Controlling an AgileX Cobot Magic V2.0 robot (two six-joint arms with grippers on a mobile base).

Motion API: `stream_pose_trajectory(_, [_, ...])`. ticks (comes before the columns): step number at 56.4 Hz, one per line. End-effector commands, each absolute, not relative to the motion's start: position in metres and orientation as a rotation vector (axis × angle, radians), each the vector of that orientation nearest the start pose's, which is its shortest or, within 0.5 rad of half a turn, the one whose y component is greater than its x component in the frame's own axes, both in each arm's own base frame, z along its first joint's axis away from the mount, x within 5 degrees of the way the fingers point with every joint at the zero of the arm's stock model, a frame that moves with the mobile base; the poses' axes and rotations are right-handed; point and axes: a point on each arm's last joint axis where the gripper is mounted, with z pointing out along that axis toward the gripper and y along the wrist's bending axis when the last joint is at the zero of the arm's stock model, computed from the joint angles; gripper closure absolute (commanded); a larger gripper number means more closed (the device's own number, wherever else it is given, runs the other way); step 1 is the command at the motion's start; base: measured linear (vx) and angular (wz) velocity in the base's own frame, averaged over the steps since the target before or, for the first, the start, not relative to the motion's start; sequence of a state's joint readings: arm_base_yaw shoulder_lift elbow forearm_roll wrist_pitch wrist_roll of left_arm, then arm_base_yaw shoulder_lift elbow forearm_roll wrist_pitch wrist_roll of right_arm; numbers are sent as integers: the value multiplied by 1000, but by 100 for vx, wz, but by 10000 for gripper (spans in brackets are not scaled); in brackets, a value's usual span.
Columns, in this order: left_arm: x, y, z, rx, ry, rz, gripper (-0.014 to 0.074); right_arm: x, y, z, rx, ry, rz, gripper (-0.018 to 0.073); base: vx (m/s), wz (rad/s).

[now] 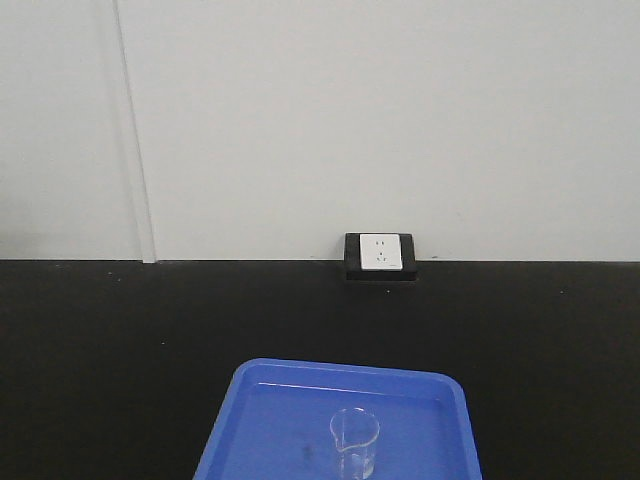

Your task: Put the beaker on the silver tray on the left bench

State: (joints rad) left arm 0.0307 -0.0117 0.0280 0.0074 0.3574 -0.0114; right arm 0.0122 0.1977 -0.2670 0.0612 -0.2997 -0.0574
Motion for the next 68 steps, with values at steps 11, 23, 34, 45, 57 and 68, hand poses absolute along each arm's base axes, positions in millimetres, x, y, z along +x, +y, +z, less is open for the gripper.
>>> stream_pose_trajectory(11, [54,1,170,-38,1792,6,595,143,-2,409,-14,1163,-68,570,0,0])
stream_pose_trajectory(23, [54,1,170,-38,1792,6,595,194,-2,395,-2,1299,-45,568,0,0])
stream_pose_trajectory(34, [54,1,170,-38,1792,6,595,209,-1,382,16,1380,-17,540,0,0])
stream_pose_trajectory(45, [54,1,170,-38,1792,6,595,209,-1,382,16,1375,-17,430,0,0])
stream_pose_trajectory(57, [54,1,170,-38,1792,6,595,209,-1,381,23,1382,-8,141,0,0])
stream_pose_trajectory(68, [54,1,170,-38,1792,6,595,209,-2,383,34,1359,0,-151,0,0])
